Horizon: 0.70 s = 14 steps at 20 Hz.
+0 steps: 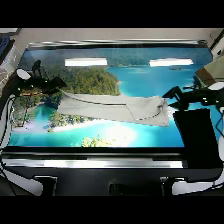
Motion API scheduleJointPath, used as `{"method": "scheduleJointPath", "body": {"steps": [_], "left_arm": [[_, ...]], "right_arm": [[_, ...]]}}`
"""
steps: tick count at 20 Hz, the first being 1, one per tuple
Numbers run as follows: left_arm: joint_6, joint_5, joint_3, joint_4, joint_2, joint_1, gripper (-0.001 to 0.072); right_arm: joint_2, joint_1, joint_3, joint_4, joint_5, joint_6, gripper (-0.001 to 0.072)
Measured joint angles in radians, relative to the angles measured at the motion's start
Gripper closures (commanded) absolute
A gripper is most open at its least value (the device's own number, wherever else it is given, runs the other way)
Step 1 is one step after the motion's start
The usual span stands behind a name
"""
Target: Fold the clothes and pants, and hang the long-sleeved shirts on hangers.
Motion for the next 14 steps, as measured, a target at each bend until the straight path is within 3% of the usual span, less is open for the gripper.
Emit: {"method": "scheduleJointPath", "body": {"steps": [1,5,14], "left_arm": [[-0.001,-0.032,0.023,0.020,0.014,-0.003,-0.0013],[-0.027,-0.123,0.080,0.117,0.089,-0.024,-0.0013],[-0.089,-0.258,0.100,0.237,0.181,-0.043,-0.0013]], "right_arm": [[0.000,-0.040,0.003,-0.005,0.034,-0.010,0.0024],[-0.050,-0.129,0.008,0.009,0.115,-0.066,0.0022],[-0.211,-0.147,0.010,0.105,0.136,-0.163,0.0024]]}}
